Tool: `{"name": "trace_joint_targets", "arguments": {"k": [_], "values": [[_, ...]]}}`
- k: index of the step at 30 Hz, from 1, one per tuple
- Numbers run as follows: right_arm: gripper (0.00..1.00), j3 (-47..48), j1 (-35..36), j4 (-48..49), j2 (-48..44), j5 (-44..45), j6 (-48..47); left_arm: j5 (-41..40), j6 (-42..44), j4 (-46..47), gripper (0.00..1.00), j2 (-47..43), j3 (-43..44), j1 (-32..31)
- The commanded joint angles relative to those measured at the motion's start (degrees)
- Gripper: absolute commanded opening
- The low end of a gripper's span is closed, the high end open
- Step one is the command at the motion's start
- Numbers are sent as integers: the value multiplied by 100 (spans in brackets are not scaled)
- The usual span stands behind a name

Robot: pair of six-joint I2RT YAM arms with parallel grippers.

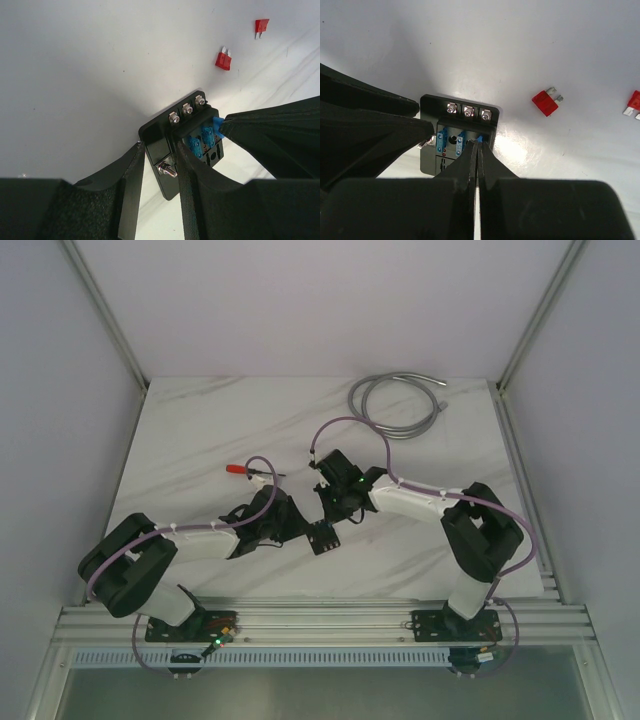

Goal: Snap on the fuse box
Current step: Install the fuse at the fuse box base.

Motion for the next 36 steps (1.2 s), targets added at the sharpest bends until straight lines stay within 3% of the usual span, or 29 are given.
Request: {"name": "trace_joint_targets", "arguments": {"k": [1,10,18,24,28,36], "values": [[0,-543,26,-811,549,206,-97,-171,170,-593,42,116,-66,32],[0,-681,26,-1175,1264,746,-98,-232,176,-639,41,142,-116,36],[1,-202,176,-906,367,629,-120,-323,261,-680,42,-29,-23,41],[21,224,210,-479,-403,716,-113,-463,409,-814,46,-255,119,39],[35,193,151,-390,-782,1258,-178,-603,494,-888,54,-584,192,45],[47,-404,-341,-70,-920,2026,-158,-1122,665,-1137,77,-1440,42,81]]}}
